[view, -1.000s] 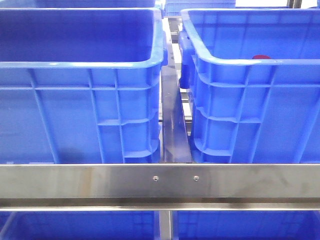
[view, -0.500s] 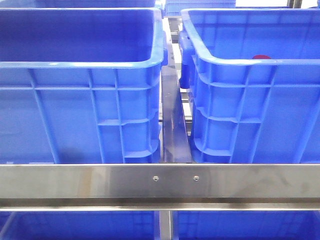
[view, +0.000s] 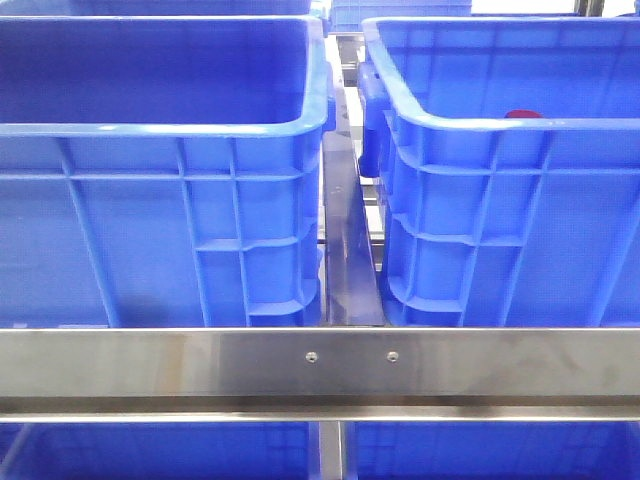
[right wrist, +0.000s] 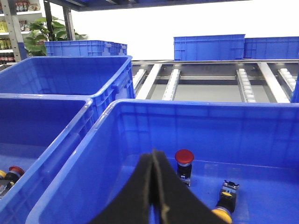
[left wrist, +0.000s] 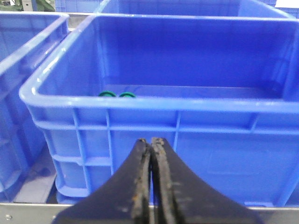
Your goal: Pick red and yellow buttons and place in box
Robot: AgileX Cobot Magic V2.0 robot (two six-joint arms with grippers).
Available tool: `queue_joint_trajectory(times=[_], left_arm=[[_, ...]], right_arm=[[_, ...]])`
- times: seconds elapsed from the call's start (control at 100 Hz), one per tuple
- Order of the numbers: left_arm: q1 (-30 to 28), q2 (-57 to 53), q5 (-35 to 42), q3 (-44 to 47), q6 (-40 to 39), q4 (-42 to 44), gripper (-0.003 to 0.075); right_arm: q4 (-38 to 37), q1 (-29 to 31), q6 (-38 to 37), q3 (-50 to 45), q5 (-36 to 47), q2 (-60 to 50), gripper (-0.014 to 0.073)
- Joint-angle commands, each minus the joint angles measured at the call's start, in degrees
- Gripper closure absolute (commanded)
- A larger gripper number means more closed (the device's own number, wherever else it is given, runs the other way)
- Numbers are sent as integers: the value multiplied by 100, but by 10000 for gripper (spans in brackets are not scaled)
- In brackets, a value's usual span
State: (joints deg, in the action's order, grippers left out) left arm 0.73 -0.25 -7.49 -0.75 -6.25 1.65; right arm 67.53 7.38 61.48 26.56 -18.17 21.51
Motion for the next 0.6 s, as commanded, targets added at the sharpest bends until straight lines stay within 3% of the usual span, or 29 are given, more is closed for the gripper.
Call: queue_joint_trajectory(times=[0.0, 0.23, 0.59], left_arm=[[-9, -193, 749, 11, 7, 35, 739], [-9, -193, 1248, 329, 7, 50, 739], [-9, -193, 1234, 329, 7, 50, 739]], right_arm=[[76, 43, 59, 147, 137, 35, 662], [76, 43, 59, 147, 137, 35, 662], [76, 43, 59, 147, 137, 35, 662]])
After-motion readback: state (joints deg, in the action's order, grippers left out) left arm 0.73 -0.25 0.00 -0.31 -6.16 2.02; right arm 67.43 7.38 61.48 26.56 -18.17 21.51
